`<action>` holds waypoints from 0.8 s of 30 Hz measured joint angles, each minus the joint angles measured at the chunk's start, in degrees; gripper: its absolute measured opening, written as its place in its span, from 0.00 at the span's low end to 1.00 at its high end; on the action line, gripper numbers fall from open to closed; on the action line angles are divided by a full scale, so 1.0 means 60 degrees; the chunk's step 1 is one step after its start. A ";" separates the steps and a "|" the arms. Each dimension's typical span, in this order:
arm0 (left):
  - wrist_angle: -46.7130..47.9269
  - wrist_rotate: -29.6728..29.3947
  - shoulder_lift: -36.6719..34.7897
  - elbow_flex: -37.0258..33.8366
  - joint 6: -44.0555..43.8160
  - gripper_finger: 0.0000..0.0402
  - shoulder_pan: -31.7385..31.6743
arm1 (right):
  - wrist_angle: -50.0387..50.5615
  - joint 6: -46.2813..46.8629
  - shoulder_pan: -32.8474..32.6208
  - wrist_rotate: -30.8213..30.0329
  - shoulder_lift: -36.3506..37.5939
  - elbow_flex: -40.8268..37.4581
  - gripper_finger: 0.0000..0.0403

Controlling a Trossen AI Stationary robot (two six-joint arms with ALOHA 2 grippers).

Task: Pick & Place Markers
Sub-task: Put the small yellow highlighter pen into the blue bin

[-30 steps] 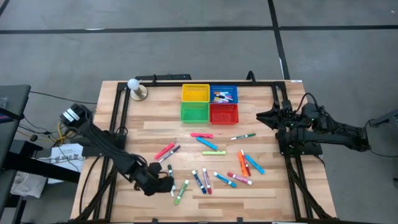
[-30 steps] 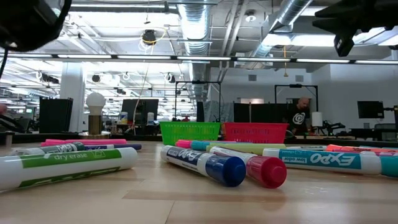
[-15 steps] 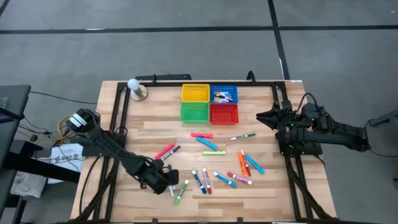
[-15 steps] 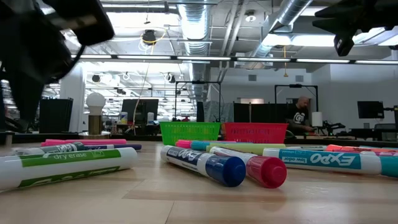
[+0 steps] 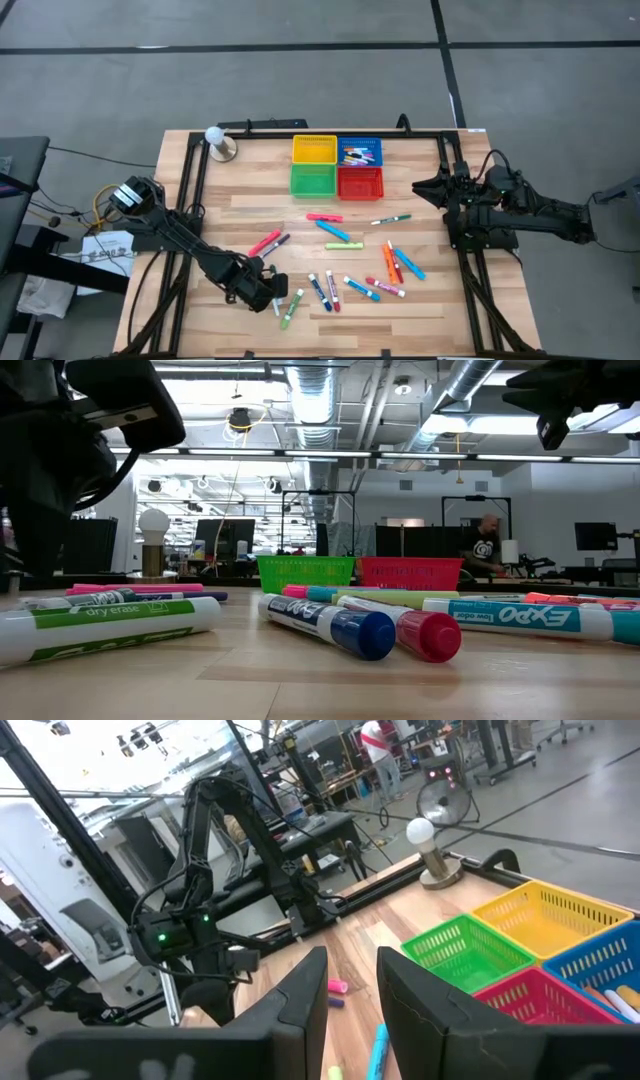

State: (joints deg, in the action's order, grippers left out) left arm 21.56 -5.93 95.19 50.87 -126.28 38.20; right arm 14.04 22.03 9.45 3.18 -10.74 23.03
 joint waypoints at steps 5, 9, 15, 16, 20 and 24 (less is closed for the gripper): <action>0.0014 0.0025 0.0015 -0.0007 0.0022 0.26 -0.0008 | 0.0003 -0.0002 0.0000 0.0000 0.0000 0.0000 0.20; 0.0019 0.0012 0.0109 -0.0006 0.0012 0.26 -0.0004 | 0.0001 -0.0002 0.0000 0.0000 0.0000 0.0000 0.20; -0.0045 0.0113 0.0431 -0.0003 0.0000 0.26 -0.0066 | 0.0004 -0.0013 -0.0004 0.0000 0.0000 0.0002 0.20; -0.0087 0.0145 0.0481 0.0004 0.0000 0.26 -0.0076 | 0.0004 -0.0013 -0.0004 0.0000 0.0000 0.0004 0.20; -0.0042 0.0212 0.0636 0.0005 0.0000 0.26 -0.0117 | 0.0004 -0.0013 -0.0007 0.0002 0.0000 0.0004 0.20; -0.0047 0.0218 0.0755 0.0033 -0.0029 0.26 -0.0117 | 0.0001 -0.0005 -0.0004 0.0003 0.0000 0.0004 0.20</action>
State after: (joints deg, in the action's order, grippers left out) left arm 21.28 -4.62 99.72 51.07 -126.45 37.50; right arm 14.05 22.00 9.43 3.20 -10.74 23.05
